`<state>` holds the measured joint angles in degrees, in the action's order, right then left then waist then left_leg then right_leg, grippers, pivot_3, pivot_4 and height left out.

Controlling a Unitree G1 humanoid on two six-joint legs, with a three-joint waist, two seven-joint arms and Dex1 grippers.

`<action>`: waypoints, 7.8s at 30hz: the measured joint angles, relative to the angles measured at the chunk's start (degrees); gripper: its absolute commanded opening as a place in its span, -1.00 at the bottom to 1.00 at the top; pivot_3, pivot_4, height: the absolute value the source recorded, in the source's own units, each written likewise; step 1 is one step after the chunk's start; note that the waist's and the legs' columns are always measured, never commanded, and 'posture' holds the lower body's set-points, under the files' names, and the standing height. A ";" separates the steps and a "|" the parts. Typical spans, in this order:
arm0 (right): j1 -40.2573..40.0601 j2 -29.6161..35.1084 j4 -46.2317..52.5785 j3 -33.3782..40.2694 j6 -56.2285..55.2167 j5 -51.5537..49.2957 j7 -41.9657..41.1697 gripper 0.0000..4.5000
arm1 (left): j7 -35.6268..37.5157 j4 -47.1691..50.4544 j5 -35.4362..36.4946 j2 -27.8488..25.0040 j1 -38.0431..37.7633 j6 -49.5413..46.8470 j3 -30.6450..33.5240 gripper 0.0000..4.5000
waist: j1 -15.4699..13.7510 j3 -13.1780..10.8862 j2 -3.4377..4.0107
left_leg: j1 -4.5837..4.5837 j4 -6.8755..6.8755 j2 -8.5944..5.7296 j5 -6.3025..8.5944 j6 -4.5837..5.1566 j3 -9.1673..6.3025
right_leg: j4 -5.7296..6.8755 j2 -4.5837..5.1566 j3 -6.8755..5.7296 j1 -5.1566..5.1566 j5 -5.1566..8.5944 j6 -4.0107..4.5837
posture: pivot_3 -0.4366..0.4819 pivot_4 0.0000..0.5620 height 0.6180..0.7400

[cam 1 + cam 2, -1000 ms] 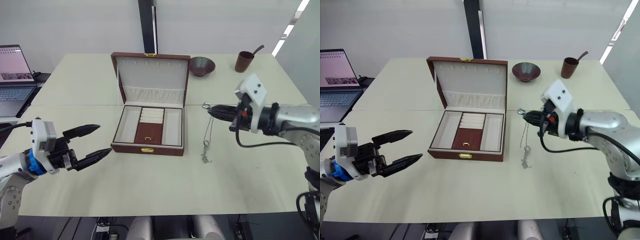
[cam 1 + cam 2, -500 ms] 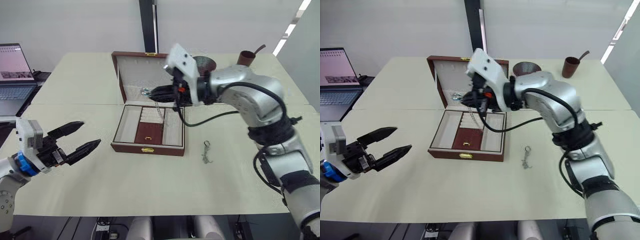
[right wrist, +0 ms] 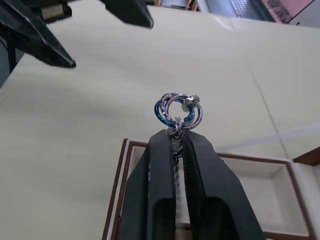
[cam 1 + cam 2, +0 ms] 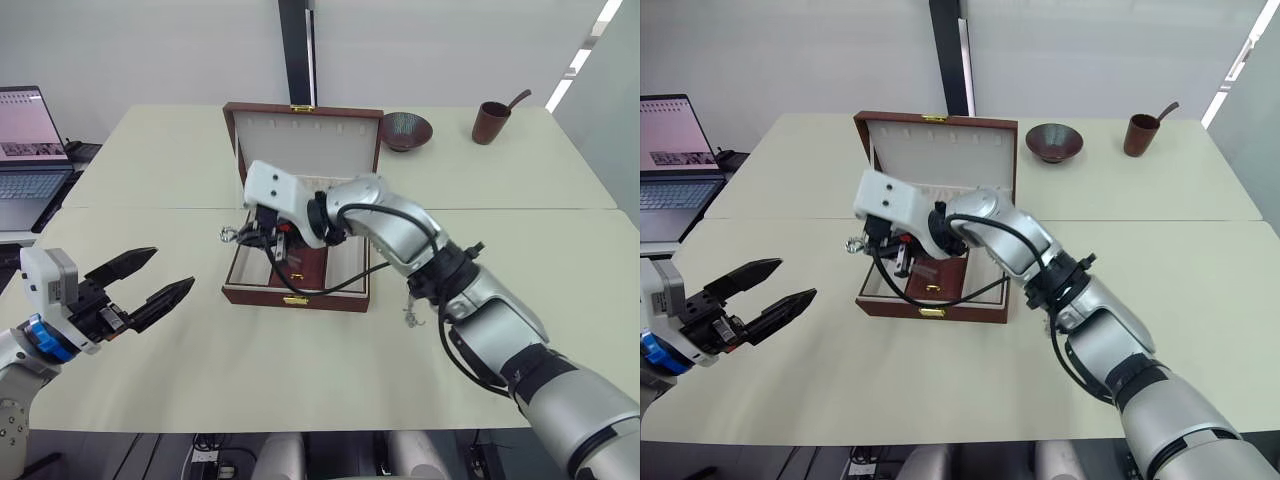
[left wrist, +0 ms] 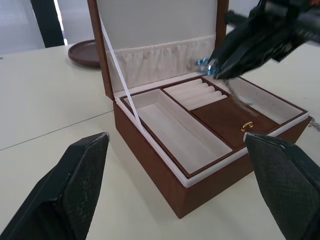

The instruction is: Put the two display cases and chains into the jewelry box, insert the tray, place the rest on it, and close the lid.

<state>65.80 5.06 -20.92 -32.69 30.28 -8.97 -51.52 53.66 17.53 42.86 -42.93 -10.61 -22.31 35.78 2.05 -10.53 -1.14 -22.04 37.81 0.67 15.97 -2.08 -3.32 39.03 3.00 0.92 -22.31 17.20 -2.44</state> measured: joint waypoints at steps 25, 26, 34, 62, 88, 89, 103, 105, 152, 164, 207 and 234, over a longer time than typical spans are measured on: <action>0.35 -4.17 -10.47 3.28 -2.38 8.56 -2.40 -0.23 | -1.33 1.02 1.27 -0.01 0.03 -1.09 0.01 1.00 | 0.00 -0.01 0.02 | 0.01 -0.01 0.00 0.01 -0.02 0.00 | 0.00 0.00 0.00 0.00 -0.01 0.01 | -0.05 -0.47 0.89; 0.37 -4.16 -10.28 3.90 -1.85 8.37 -2.49 -0.13 | -1.24 1.02 1.27 -0.01 0.03 -1.09 0.01 1.00 | -0.01 -0.01 0.02 | 0.01 -0.01 0.00 0.01 -0.02 -0.01 | -0.01 0.00 0.00 0.00 -0.01 0.01 | -0.05 -0.47 0.89; -4.20 3.18 8.89 11.22 0.13 4.93 -3.05 0.38 | -1.09 1.19 1.25 -0.03 0.11 -1.59 -0.20 1.00 | -0.31 0.01 -0.02 | -0.02 -0.01 -0.03 0.02 -0.04 -0.06 | -0.07 0.05 -0.04 0.03 -0.01 0.01 | -0.05 -0.47 0.89; -70.56 39.97 39.64 46.34 -12.31 -4.57 -4.70 0.53 | 7.30 -12.92 -8.01 -2.92 -4.27 4.15 -1.52 1.00 | -0.42 -0.03 -0.06 | 0.09 0.00 -0.01 0.03 -0.01 0.16 | -0.12 0.01 0.06 0.24 0.01 -0.01 | -0.05 -0.47 0.89; -73.91 28.51 54.67 33.61 6.36 -5.10 14.69 0.96 | 18.24 7.32 -2.37 -3.51 -1.98 3.25 -13.35 1.00 | -0.43 -0.01 -0.09 | 0.13 0.02 -0.02 0.03 -0.03 0.08 | -0.10 0.00 0.09 0.30 0.01 -0.02 | -0.05 -0.47 0.89; -73.53 27.57 54.90 33.04 7.78 -5.07 16.12 0.96 | 18.42 8.62 -1.63 -3.55 -1.41 2.76 -14.14 1.00 | -0.43 -0.01 -0.09 | 0.13 0.01 -0.02 0.03 -0.03 0.07 | -0.11 -0.01 0.08 0.30 0.01 -0.02 | -0.05 -0.47 0.89; -65.57 14.67 56.73 26.65 24.21 -1.87 34.56 0.88 | 18.51 14.85 3.74 -3.34 6.13 1.17 -22.03 1.00 | -0.35 0.00 -0.07 | 0.13 0.02 -0.04 0.02 -0.03 0.04 | -0.07 -0.10 0.08 0.28 0.01 -0.02 | -0.05 -0.47 0.89; -65.16 14.67 56.83 26.39 24.99 -1.46 35.51 0.68 | 18.66 14.98 3.83 -3.34 6.13 1.22 -22.04 1.00 | -0.34 0.00 -0.07 | 0.13 0.03 -0.06 0.02 -0.02 0.05 | -0.07 -0.10 0.09 0.28 0.01 -0.02 | -0.05 -0.47 0.89; -40.41 21.95 58.09 30.36 25.35 -13.74 23.46 -0.99 | 5.11 13.49 6.17 0.05 -5.20 -0.33 -8.43 1.00 | -0.23 -0.01 -0.05 | 0.13 0.03 0.00 0.03 -0.02 0.01 | -0.06 -0.20 0.08 0.25 0.01 -0.01 | -0.05 -0.47 0.89; -20.64 21.65 42.65 25.66 23.86 -16.66 16.80 -0.99 | 2.04 12.52 6.41 0.43 -3.28 -1.46 -8.53 1.00 | -0.24 -0.02 -0.04 | 0.11 0.04 0.01 0.03 -0.02 0.03 | -0.06 -0.17 0.08 0.21 0.00 0.01 | -0.05 -0.47 0.89; -22.50 19.27 26.00 15.46 13.51 -1.35 9.62 0.14 | -2.54 14.52 6.68 2.25 0.06 -3.60 -12.56 1.00 | -0.25 -0.02 -0.04 | 0.05 0.03 0.02 0.02 -0.02 0.02 | -0.05 -0.15 0.09 0.14 0.00 0.01 | -0.05 -0.47 0.89; -39.64 30.53 29.15 23.82 -3.60 3.14 9.12 -0.14 | -19.37 -10.83 -13.09 -2.60 8.98 -4.07 -8.28 -0.11 | -0.30 -0.02 -0.05 | 0.05 0.01 -0.02 0.02 -0.02 0.05 | -0.06 -0.14 0.08 0.14 0.00 0.01 | -0.05 -0.47 0.89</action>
<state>26.16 35.58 8.23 -8.87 26.69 -5.83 -42.40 34.29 6.70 29.77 -45.53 -1.63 -26.38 27.50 1.75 -10.55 -1.18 -21.99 37.83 0.65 16.00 -2.10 -3.27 38.97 2.85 1.00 -22.17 17.20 -2.43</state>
